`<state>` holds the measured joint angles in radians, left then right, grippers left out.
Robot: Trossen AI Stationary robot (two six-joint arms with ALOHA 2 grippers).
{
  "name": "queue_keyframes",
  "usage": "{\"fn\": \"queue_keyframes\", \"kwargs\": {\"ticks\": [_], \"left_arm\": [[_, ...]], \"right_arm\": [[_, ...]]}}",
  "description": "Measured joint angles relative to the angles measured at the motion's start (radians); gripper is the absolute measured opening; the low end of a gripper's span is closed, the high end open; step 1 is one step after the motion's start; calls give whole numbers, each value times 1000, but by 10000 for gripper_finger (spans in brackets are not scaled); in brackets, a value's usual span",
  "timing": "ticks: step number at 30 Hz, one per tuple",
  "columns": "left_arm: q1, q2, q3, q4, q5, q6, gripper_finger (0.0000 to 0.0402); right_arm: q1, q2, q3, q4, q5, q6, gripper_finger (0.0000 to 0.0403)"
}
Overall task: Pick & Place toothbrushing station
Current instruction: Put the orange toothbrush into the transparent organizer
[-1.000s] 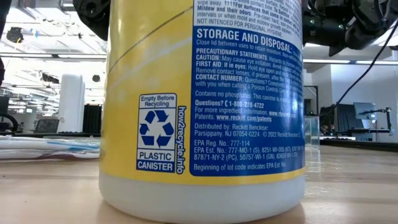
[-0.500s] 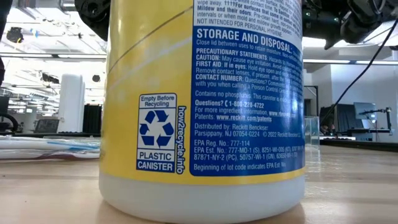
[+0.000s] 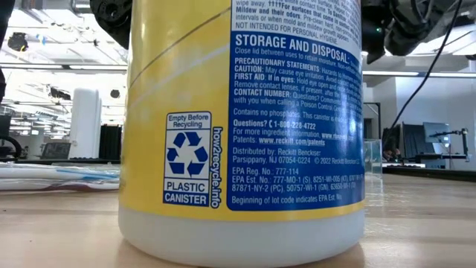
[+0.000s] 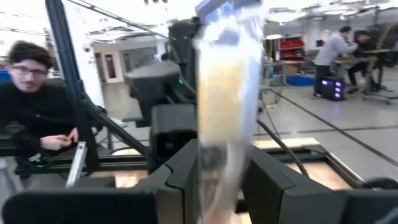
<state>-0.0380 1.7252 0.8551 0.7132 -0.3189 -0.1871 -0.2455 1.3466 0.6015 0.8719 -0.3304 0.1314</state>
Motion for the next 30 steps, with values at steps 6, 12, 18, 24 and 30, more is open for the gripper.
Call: {"fn": "queue_keyframes", "kwargs": {"ticks": [6, 12, 18, 24, 30], "left_arm": [[-5, 0, 0, -6, 1, 19, 8], [-5, 0, 0, -6, 1, 19, 8], [-5, 0, 0, -6, -4, 19, 8], [-5, 0, 0, -6, -4, 19, 10], [-5, 0, 0, -8, -4, 19, 10]], "right_arm": [[0, -48, 1, -52, -13, 0, 98], [0, -103, 1, -165, -13, -23, 98], [0, -118, 1, -187, -13, -27, 98], [0, -118, 1, -189, -13, -26, 97], [2, -121, 1, -189, -14, -19, 76]]}}
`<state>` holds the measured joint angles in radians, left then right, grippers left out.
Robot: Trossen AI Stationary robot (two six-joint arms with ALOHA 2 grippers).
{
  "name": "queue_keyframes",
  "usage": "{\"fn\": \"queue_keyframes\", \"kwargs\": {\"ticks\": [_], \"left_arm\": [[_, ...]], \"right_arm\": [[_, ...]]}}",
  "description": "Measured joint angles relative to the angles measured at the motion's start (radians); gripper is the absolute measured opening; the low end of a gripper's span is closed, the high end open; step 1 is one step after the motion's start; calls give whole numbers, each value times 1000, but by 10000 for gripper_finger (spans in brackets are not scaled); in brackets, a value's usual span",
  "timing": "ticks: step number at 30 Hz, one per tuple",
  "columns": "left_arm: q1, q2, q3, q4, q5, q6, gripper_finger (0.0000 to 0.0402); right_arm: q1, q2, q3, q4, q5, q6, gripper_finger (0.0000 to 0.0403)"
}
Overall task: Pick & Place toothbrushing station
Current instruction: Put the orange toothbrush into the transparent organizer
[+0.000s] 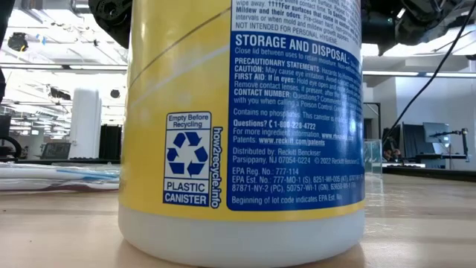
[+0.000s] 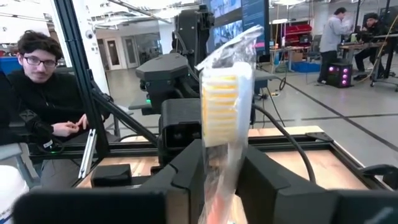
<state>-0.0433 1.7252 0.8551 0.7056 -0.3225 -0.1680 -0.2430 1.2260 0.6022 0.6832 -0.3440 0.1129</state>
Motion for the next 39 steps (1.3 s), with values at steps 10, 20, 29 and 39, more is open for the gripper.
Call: {"fn": "queue_keyframes", "kwargs": {"ticks": [10, 20, 29, 39], "left_arm": [[-1, 0, 0, 1, 6, -1, 44], [0, -129, 0, -171, -3, 4, 101], [-5, -232, -81, -255, -1, 4, 120], [-6, -315, -148, -239, 1, -31, 117]], "right_arm": [[-2, -12, -1, -3, -59, -12, 8], [-44, -72, -1, -37, -67, 11, 5], [-97, -226, 0, -244, 27, -9, 5], [-177, -404, -1, -560, 316, -87, 5]]}}
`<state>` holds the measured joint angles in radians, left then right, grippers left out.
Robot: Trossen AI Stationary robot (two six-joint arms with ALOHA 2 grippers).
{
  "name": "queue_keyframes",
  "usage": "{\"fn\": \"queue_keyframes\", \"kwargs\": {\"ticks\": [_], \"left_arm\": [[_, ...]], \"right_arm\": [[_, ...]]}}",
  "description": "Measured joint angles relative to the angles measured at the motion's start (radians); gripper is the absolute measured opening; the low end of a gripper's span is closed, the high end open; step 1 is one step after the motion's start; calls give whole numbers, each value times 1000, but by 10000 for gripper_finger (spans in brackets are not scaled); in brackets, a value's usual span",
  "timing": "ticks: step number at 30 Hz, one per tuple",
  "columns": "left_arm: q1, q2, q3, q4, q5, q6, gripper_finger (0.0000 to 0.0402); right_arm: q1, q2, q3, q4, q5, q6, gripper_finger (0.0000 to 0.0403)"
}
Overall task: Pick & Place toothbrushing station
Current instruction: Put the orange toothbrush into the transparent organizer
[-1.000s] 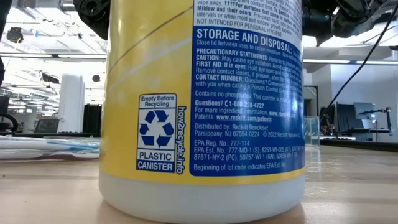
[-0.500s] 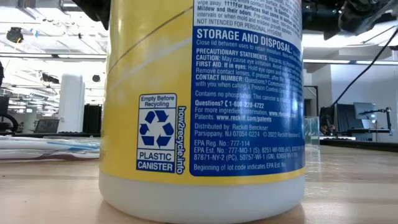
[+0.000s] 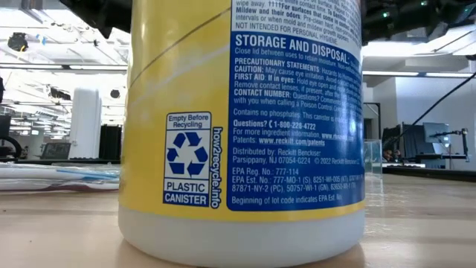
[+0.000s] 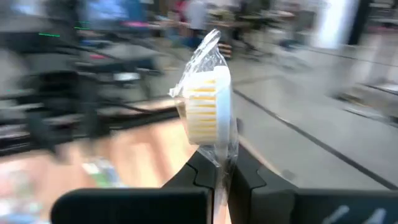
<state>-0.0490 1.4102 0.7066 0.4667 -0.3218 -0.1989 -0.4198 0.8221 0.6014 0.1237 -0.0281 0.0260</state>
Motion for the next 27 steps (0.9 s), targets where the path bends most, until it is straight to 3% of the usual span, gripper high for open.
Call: {"fn": "queue_keyframes", "kwargs": {"ticks": [10, 27], "left_arm": [[0, -5, -9, 12, 0, 0, 113], [0, -4, -9, 15, 1, 0, 113]], "right_arm": [[-104, -86, 0, -153, 180, -11, 5], [-318, -73, 0, -197, 239, -38, 5]]}}
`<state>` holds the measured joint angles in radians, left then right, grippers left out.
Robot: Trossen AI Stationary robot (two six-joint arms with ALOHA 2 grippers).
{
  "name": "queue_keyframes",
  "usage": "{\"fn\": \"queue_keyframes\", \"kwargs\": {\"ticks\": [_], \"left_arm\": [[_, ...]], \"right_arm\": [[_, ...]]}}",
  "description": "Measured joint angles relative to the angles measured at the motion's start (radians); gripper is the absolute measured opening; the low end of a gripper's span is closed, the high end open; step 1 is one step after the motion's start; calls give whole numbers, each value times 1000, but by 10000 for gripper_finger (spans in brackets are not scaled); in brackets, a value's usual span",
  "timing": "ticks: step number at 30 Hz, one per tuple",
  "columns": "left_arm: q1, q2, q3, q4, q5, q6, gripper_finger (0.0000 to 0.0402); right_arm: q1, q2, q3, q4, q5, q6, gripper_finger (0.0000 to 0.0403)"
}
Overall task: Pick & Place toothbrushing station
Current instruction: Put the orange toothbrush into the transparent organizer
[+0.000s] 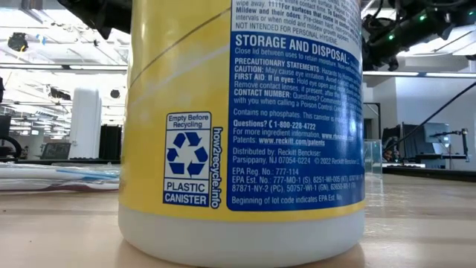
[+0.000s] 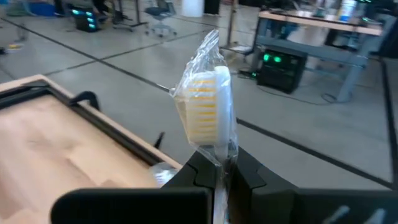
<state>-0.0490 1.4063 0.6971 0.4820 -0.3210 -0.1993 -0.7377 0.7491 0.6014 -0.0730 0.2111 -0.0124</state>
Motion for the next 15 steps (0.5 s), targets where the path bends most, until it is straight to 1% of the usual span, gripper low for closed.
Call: {"fn": "queue_keyframes", "kwargs": {"ticks": [3, 7, 10, 15], "left_arm": [[0, 0, 0, 4, 1, 0, 113], [0, 0, 0, 7, 3, 0, 113], [0, 0, 0, 7, 3, 0, 113], [0, 1, 0, 7, 3, 0, 113]], "right_arm": [[-35, 30, 0, 16, -8, -6, 5], [-67, 94, 0, 73, -50, -6, 5], [-92, 138, 0, 122, -53, -7, 5], [-127, 189, 0, 135, -56, -14, 5]]}}
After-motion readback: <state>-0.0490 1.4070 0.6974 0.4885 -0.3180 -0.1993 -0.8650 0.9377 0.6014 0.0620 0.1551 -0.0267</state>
